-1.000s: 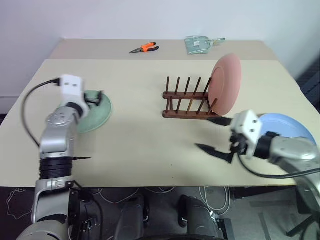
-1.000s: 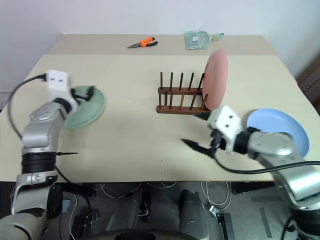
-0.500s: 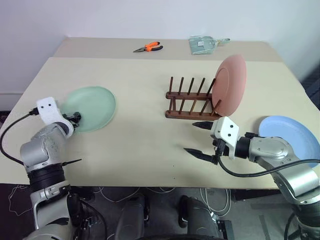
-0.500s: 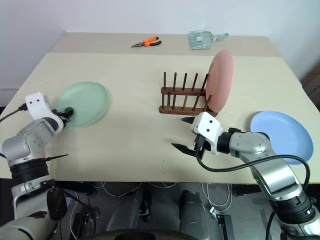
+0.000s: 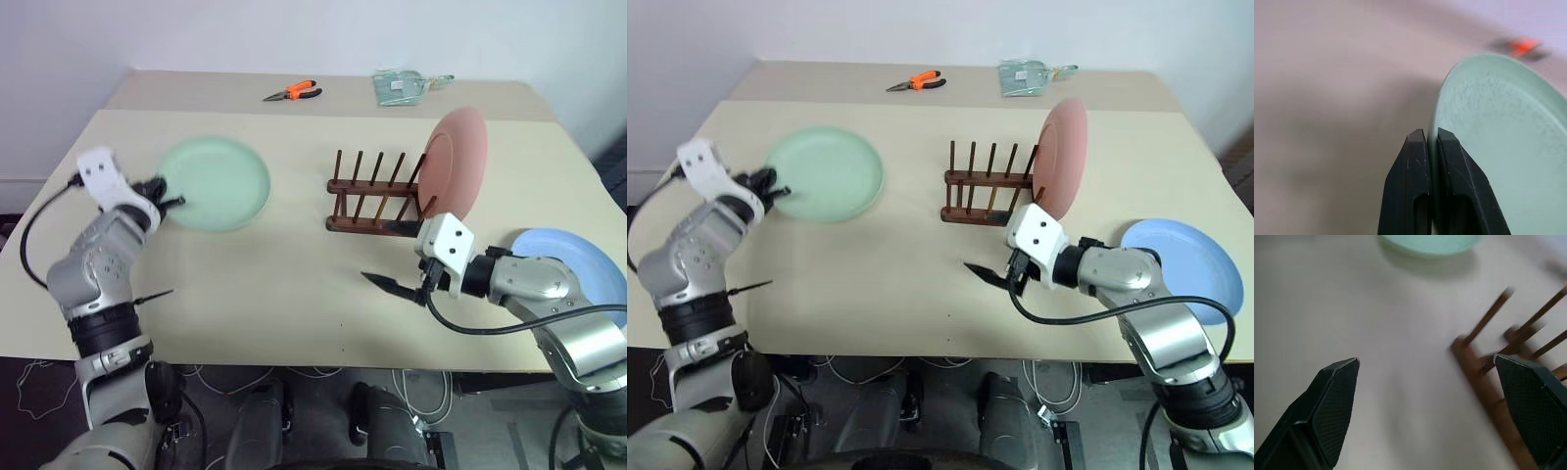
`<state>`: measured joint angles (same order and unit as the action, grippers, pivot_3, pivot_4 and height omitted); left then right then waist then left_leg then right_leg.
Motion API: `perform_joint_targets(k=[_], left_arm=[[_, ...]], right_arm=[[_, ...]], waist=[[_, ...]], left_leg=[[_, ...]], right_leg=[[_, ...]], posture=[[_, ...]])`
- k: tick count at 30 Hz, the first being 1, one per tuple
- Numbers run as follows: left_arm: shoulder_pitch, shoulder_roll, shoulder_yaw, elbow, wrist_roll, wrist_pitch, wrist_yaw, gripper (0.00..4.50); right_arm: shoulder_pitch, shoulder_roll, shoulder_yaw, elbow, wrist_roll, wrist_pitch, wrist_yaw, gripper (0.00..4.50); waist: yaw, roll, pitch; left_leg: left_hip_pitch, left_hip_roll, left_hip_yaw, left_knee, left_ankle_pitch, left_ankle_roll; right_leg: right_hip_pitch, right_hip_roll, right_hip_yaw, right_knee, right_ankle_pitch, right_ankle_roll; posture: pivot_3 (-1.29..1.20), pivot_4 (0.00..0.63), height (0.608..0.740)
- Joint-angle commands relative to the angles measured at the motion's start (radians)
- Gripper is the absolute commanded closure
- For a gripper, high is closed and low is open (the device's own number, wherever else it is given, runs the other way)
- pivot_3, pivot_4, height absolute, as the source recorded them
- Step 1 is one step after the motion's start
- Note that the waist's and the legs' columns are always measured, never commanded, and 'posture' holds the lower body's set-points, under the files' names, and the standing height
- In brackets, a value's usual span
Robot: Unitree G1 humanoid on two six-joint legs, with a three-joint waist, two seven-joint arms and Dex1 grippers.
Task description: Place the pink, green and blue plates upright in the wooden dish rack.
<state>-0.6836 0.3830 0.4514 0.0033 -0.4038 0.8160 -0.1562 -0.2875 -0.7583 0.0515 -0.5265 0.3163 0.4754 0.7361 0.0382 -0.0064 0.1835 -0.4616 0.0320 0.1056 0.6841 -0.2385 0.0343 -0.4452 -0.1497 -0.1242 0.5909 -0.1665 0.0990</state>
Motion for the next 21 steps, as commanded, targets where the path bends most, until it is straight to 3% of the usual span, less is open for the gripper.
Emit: perform_joint_targets(k=[1, 7, 12, 15, 21], left_arm=[[-0.108, 0.028, -0.098, -0.082, -0.014, -0.028, -0.059, 4.44], [-0.255, -0.063, -0.228, -0.130, -0.054, 0.042, -0.058, 4.44], [-0.290, -0.146, -0.254, -0.172, -0.088, 0.116, -0.018, 4.44], [-0.282, -0.161, -0.258, -0.190, -0.094, 0.133, -0.006, 4.50], [-0.266, -0.159, -0.227, -0.185, -0.104, 0.148, 0.013, 4.50]], right_arm=[[-0.079, 0.020, 0.007, -0.020, -0.057, -0.056, -0.029, 0.00], [-0.257, 0.048, 0.110, 0.085, -0.265, -0.169, -0.079, 0.00], [-0.341, 0.085, 0.221, 0.214, -0.442, -0.262, -0.110, 0.00], [-0.356, 0.099, 0.229, 0.256, -0.480, -0.290, -0.116, 0.92], [-0.343, 0.101, 0.222, 0.278, -0.531, -0.337, -0.100, 3.95]], waist=[[0.000, 0.000, 0.000], [-0.002, 0.000, 0.000], [-0.005, 0.000, 0.000], [-0.011, 0.000, 0.000], [-0.026, 0.000, 0.000]], left_leg=[[0.000, 0.000, 0.000, 0.000, 0.000, 0.000], [0.000, -0.003, 0.002, -0.002, 0.002, 0.003], [0.000, -0.002, 0.001, -0.002, 0.003, 0.002], [0.001, -0.003, 0.002, -0.002, 0.003, 0.002], [0.001, -0.003, 0.001, -0.002, 0.005, 0.000]], right_leg=[[0.000, 0.000, 0.000, 0.000, 0.000, 0.000], [0.001, 0.001, 0.000, -0.002, 0.000, 0.000], [0.001, 0.002, 0.000, -0.001, -0.001, 0.002], [0.001, 0.002, 0.000, 0.000, -0.001, 0.002], [0.001, 0.002, 0.000, 0.002, -0.001, 0.005]], posture=[[0.00, 0.150, 0.740], [0.00, 0.150, 0.740], [0.00, 0.150, 0.740], [0.00, 0.150, 0.740], [0.00, 0.150, 0.740]])
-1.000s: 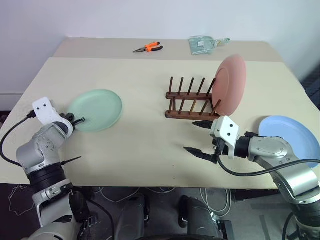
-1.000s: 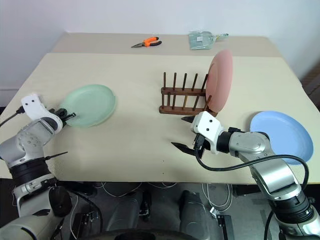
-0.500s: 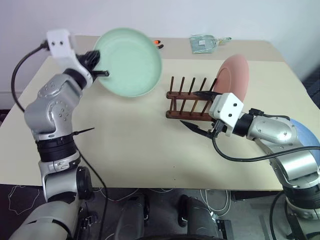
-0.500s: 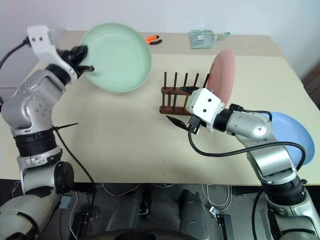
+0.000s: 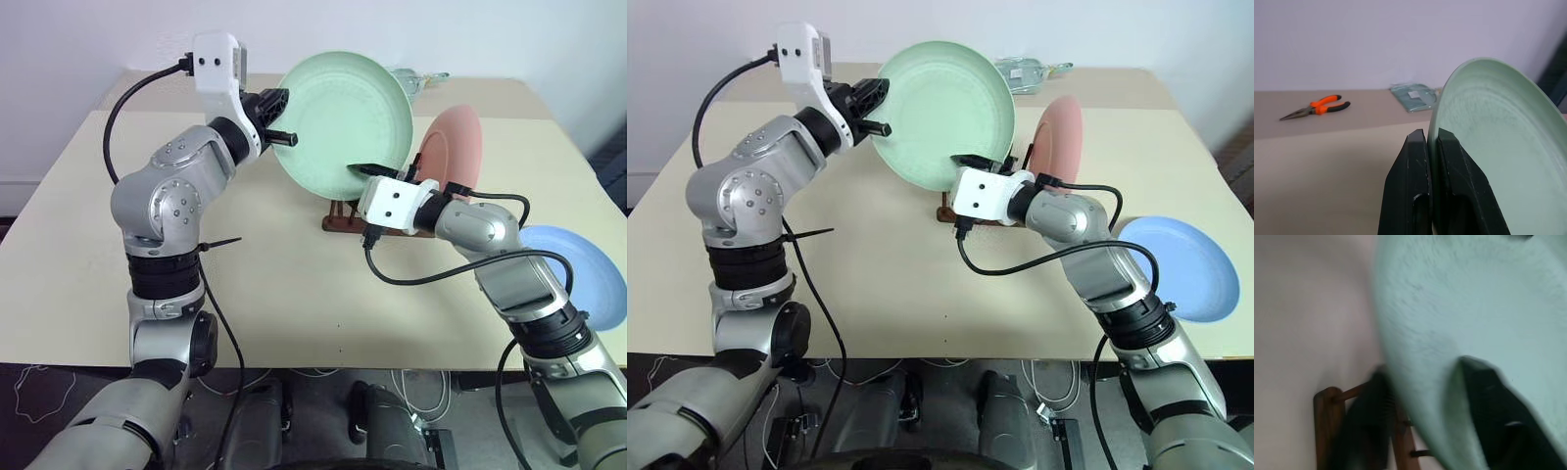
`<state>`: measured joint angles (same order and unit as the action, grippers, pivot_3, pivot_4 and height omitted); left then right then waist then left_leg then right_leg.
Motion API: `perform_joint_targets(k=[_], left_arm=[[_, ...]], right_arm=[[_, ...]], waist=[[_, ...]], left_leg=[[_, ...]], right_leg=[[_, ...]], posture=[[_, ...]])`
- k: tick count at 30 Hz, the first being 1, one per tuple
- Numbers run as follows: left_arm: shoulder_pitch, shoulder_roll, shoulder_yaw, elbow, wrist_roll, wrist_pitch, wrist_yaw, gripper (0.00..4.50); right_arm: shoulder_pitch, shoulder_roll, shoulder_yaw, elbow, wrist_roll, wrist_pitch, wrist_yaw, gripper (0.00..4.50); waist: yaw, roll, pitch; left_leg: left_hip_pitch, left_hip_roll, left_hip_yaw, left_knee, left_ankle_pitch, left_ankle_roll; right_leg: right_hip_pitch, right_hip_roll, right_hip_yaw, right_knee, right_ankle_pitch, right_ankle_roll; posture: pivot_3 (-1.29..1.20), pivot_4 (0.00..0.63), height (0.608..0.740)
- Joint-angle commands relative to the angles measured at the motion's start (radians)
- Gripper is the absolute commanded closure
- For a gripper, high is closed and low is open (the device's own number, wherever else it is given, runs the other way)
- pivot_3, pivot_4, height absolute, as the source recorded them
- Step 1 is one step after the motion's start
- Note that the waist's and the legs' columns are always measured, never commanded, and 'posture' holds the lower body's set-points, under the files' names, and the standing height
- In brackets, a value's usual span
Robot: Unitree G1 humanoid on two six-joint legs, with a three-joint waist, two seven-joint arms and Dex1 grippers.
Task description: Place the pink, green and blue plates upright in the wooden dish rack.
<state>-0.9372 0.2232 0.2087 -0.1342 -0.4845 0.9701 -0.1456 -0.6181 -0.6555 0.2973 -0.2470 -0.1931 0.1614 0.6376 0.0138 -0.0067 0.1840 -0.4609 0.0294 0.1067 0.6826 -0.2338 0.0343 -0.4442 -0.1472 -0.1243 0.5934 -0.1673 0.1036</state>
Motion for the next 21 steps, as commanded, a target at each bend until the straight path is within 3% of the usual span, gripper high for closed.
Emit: perform_joint_targets(k=[1, 3, 6, 8, 10, 15, 17, 21], left_arm=[[-0.012, -0.004, 0.025, -0.046, -0.031, -0.009, 0.002, 4.50], [-0.011, -0.010, 0.036, -0.046, -0.042, -0.012, 0.002, 4.50], [-0.036, -0.038, 0.115, -0.011, -0.049, -0.068, 0.061, 3.55], [-0.051, -0.028, 0.172, 0.033, -0.038, -0.137, 0.096, 2.53], [-0.031, 0.035, 0.169, 0.083, 0.023, -0.227, 0.085, 2.53], [0.141, 0.209, -0.007, 0.162, 0.207, -0.477, -0.090, 2.53], [0.222, 0.224, -0.052, 0.139, 0.205, -0.536, -0.184, 2.53], [0.427, 0.230, -0.118, 0.020, 0.087, -0.492, -0.410, 2.53]], right_arm=[[-0.012, -0.002, -0.025, 0.003, -0.031, -0.035, -0.003, 4.43], [-0.009, 0.001, -0.031, 0.009, -0.044, -0.051, -0.002, 4.47], [0.006, 0.024, -0.056, -0.013, -0.054, -0.062, -0.036, 4.50], [0.036, 0.049, -0.096, -0.049, -0.038, -0.053, -0.066, 4.50], [0.083, 0.080, -0.157, -0.104, 0.018, -0.028, -0.081, 4.50], [0.169, 0.228, -0.325, -0.290, 0.300, 0.178, -0.113, 4.50], [0.181, 0.280, -0.380, -0.342, 0.403, 0.287, -0.137, 4.50], [0.180, 0.406, -0.501, -0.413, 0.670, 0.518, -0.247, 4.50]], waist=[[-0.003, 0.000, 0.000], [-0.004, 0.000, 0.000], [-0.003, 0.000, 0.000], [-0.003, 0.000, 0.000], [-0.003, 0.000, 0.000], [-0.008, 0.001, 0.000], [-0.001, 0.001, 0.000], [-0.004, 0.001, 0.000]], left_leg=[[0.000, 0.000, 0.000, 0.000, 0.000, 0.000], [0.001, 0.000, -0.002, 0.000, 0.000, 0.000], [0.001, 0.000, -0.002, 0.000, 0.000, -0.001], [0.001, 0.001, -0.003, 0.000, 0.000, -0.001], [0.001, 0.001, -0.002, 0.000, 0.001, -0.001], [0.001, 0.003, -0.001, -0.002, 0.002, -0.003], [0.001, 0.004, -0.002, -0.002, 0.002, -0.004], [0.000, 0.010, -0.004, -0.001, 0.000, -0.008]], right_leg=[[0.000, 0.000, 0.000, 0.000, 0.000, 0.000], [0.000, 0.000, 0.000, 0.000, 0.000, 0.000], [0.000, 0.000, 0.000, 0.001, -0.001, -0.001], [0.000, 0.001, 0.000, 0.001, -0.001, -0.001], [0.000, 0.001, 0.000, 0.001, 0.000, -0.002], [0.000, 0.005, 0.000, 0.001, 0.003, -0.003], [0.000, 0.007, 0.000, 0.001, 0.002, -0.006], [0.000, 0.008, 0.003, -0.003, 0.004, -0.012]], posture=[[0.00, 0.150, 0.740], [0.00, 0.150, 0.740], [0.00, 0.150, 0.740], [0.00, 0.150, 0.740], [0.00, 0.150, 0.740], [0.00, 0.150, 0.740], [0.00, 0.150, 0.740], [0.00, 0.150, 0.740]])
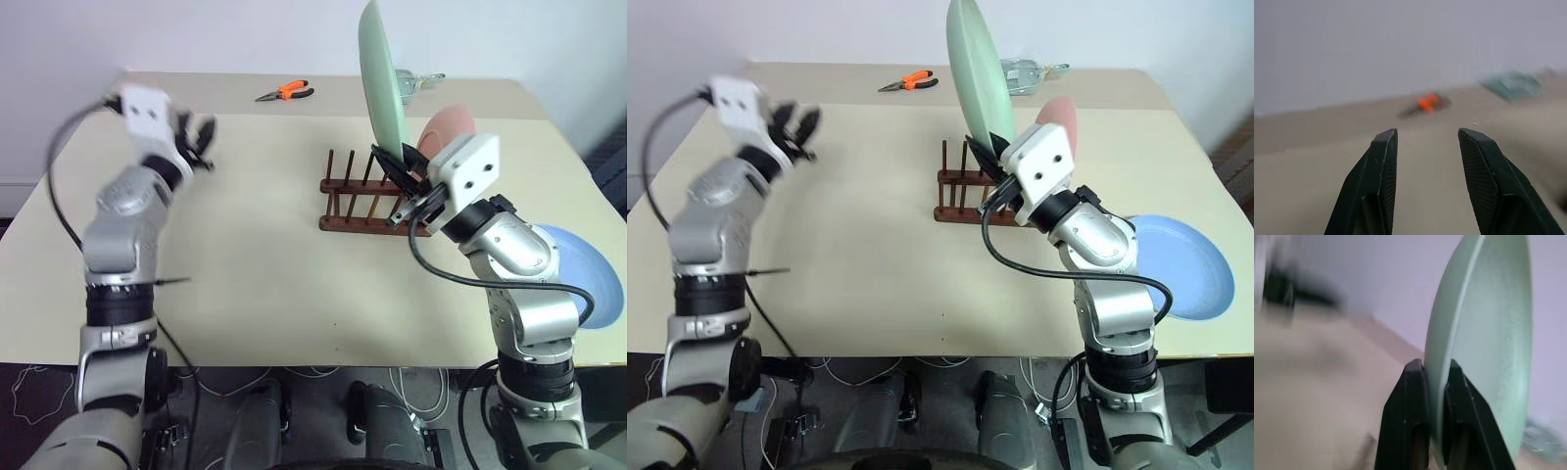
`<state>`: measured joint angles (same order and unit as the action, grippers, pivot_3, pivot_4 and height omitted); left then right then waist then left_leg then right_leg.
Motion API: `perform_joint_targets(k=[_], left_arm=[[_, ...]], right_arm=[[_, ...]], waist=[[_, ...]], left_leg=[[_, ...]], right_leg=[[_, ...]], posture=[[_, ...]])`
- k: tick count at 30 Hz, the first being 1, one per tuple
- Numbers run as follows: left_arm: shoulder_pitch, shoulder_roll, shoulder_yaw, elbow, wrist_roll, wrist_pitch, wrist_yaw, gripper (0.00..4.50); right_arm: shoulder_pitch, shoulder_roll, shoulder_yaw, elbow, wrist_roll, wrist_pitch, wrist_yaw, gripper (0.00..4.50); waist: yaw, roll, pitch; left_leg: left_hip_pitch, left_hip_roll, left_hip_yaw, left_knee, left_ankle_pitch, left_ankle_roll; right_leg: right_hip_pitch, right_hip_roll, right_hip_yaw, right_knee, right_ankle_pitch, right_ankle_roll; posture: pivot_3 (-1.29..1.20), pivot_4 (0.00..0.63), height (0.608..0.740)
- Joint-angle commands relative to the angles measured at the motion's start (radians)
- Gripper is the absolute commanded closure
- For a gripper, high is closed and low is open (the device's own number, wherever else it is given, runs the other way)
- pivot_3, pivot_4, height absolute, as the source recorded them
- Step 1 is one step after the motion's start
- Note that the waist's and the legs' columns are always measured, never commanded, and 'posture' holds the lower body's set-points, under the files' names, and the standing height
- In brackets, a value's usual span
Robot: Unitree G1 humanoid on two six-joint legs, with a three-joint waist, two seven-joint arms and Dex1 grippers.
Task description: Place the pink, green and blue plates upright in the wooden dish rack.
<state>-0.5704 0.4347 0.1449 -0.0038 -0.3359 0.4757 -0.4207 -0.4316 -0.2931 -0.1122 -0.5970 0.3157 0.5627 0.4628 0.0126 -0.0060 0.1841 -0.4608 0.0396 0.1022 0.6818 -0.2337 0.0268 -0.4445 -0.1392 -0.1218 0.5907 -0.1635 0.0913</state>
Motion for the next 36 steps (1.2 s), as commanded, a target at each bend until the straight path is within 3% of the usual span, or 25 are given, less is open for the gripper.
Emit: perform_joint_targets(k=[1, 10, 24, 27, 33, 36], left_arm=[[0.116, 0.030, -0.086, -0.155, -0.082, 0.007, -0.197, 2.53], [0.219, 0.031, -0.166, -0.252, -0.079, -0.008, -0.285, 2.53], [0.233, 0.023, -0.221, -0.276, -0.039, -0.016, -0.280, 2.53], [0.234, 0.018, -0.225, -0.277, -0.032, -0.018, -0.278, 2.48], [0.234, 0.018, -0.232, -0.279, -0.025, -0.023, -0.277, 2.48], [0.234, 0.018, -0.235, -0.277, -0.023, -0.023, -0.280, 2.48]], right_arm=[[-0.006, 0.066, -0.111, -0.072, 0.214, 0.153, -0.095, 4.50], [-0.020, 0.078, -0.176, -0.046, 0.396, 0.245, -0.212, 4.50], [-0.087, 0.025, -0.138, 0.156, 0.427, 0.269, -0.225, 4.50], [-0.111, 0.017, -0.130, 0.178, 0.413, 0.260, -0.231, 3.33], [-0.116, -0.052, -0.081, 0.154, 0.345, 0.224, -0.207, 0.34], [-0.102, -0.157, -0.049, 0.115, 0.291, 0.211, -0.159, 0.34]], waist=[[-0.003, 0.001, 0.000], [-0.003, 0.007, 0.000], [-0.006, 0.008, 0.000], [-0.006, 0.008, 0.000], [-0.005, 0.008, 0.000], [-0.001, 0.008, 0.000]], left_leg=[[0.000, 0.002, 0.001, 0.000, 0.000, 0.000], [-0.002, 0.011, 0.005, -0.005, 0.001, -0.002], [-0.003, 0.010, 0.010, -0.006, 0.001, -0.002], [-0.003, 0.010, 0.010, -0.005, 0.001, -0.002], [-0.004, 0.010, 0.010, -0.005, 0.001, -0.002], [-0.004, 0.010, 0.011, -0.005, 0.001, -0.002]], right_leg=[[0.000, 0.002, 0.000, -0.003, 0.002, -0.002], [-0.005, 0.010, 0.002, -0.008, 0.006, -0.009], [-0.010, 0.011, 0.005, -0.008, 0.006, -0.009], [-0.011, 0.011, 0.005, -0.008, 0.006, -0.009], [-0.011, 0.011, 0.005, -0.008, 0.006, -0.009], [-0.011, 0.011, 0.006, -0.008, 0.006, -0.009]], posture=[[0.00, 0.150, 0.740], [0.00, 0.150, 0.740], [0.00, 0.150, 0.740], [0.00, 0.150, 0.740], [0.00, 0.150, 0.740], [0.00, 0.150, 0.740]])
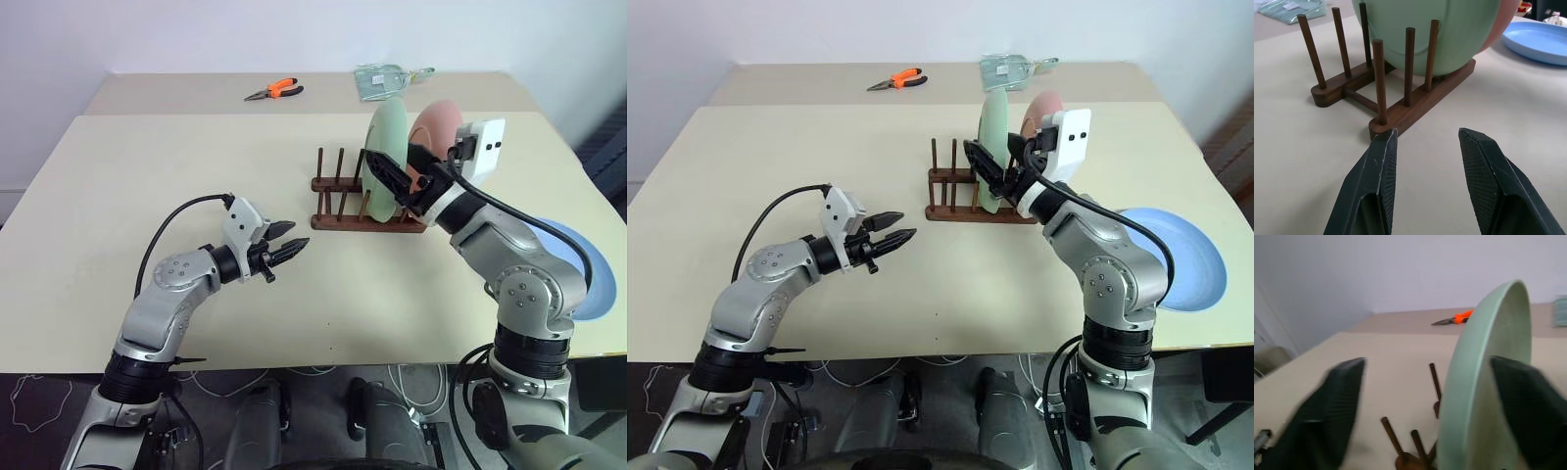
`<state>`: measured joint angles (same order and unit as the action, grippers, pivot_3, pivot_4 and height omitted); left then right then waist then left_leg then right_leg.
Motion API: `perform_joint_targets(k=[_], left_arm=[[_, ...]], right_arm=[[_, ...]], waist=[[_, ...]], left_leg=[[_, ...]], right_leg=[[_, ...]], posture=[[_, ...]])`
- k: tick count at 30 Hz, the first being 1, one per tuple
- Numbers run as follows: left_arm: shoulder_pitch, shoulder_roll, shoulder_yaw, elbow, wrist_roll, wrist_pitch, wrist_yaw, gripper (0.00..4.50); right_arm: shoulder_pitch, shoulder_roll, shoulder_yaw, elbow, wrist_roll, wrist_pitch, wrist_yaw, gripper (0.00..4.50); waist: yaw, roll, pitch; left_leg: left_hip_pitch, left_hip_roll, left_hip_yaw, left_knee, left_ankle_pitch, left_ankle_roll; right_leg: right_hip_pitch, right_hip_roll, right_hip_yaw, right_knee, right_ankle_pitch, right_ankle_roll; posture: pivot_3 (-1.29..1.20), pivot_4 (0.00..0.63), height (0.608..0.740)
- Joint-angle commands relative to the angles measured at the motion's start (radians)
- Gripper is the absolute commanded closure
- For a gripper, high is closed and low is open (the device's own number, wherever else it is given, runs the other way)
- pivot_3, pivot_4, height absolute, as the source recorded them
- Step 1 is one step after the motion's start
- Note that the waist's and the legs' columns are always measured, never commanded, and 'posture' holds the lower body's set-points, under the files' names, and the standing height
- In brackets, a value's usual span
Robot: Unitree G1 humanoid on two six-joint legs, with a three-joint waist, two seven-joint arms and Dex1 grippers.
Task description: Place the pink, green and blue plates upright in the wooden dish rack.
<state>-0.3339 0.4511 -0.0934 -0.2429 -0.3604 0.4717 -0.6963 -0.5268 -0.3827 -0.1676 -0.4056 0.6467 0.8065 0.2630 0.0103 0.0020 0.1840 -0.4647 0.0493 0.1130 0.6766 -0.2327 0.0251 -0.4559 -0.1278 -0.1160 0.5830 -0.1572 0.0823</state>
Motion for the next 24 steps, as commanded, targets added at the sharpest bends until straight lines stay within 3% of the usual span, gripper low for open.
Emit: perform_joint_targets(k=[1, 8, 11, 15, 19, 24], left_arm=[[-0.002, 0.002, 0.003, -0.038, 0.001, -0.018, -0.006, 2.48], [-0.012, 0.003, -0.005, -0.021, 0.009, -0.027, -0.017, 2.48], [-0.018, 0.006, -0.016, -0.014, 0.011, -0.032, -0.037, 2.48], [-0.019, 0.008, -0.038, -0.010, 0.020, -0.043, -0.060, 2.48], [-0.031, -0.002, -0.060, 0.008, 0.029, -0.052, -0.076, 2.48], [-0.046, -0.019, -0.083, 0.013, 0.033, -0.059, -0.097, 2.48]], right_arm=[[-0.001, -0.097, 0.007, -0.088, -0.045, -0.033, 0.056, 0.34], [0.124, -0.340, -0.084, -0.222, -0.039, -0.045, 0.214, 0.34], [0.274, -0.422, -0.283, -0.237, 0.069, 0.007, 0.325, 0.34], [0.487, -0.486, -0.414, -0.240, 0.078, 0.031, 0.404, 0.16], [0.681, -0.519, -0.324, -0.177, -0.171, -0.063, 0.331, 0.16], [0.732, -0.489, -0.182, -0.040, -0.395, -0.109, 0.184, 0.16]], waist=[[0.001, 0.000, 0.000], [0.003, 0.000, 0.000], [0.007, -0.001, 0.000], [0.006, -0.001, 0.000], [0.000, 0.000, 0.000], [0.000, 0.001, -0.001]], left_leg=[[0.000, 0.000, 0.000, 0.000, 0.000, 0.000], [-0.001, 0.000, 0.000, 0.000, 0.000, 0.000], [-0.001, 0.000, -0.001, 0.000, 0.000, 0.000], [-0.001, 0.000, -0.002, 0.000, 0.000, 0.000], [0.001, 0.000, -0.002, 0.000, 0.000, 0.000], [0.001, 0.001, -0.003, 0.000, 0.000, 0.000]], right_leg=[[0.000, 0.000, 0.000, 0.000, 0.000, 0.000], [0.000, 0.000, 0.000, -0.001, 0.000, 0.000], [0.000, 0.000, 0.000, -0.001, -0.001, 0.002], [0.001, 0.000, 0.000, -0.003, -0.002, 0.003], [0.003, 0.000, 0.000, -0.003, -0.002, 0.004], [0.002, 0.000, -0.001, -0.005, -0.001, 0.001]], posture=[[0.00, 0.150, 0.740], [0.00, 0.150, 0.740], [0.00, 0.150, 0.740], [0.00, 0.150, 0.740], [0.00, 0.150, 0.740], [0.00, 0.150, 0.740]])
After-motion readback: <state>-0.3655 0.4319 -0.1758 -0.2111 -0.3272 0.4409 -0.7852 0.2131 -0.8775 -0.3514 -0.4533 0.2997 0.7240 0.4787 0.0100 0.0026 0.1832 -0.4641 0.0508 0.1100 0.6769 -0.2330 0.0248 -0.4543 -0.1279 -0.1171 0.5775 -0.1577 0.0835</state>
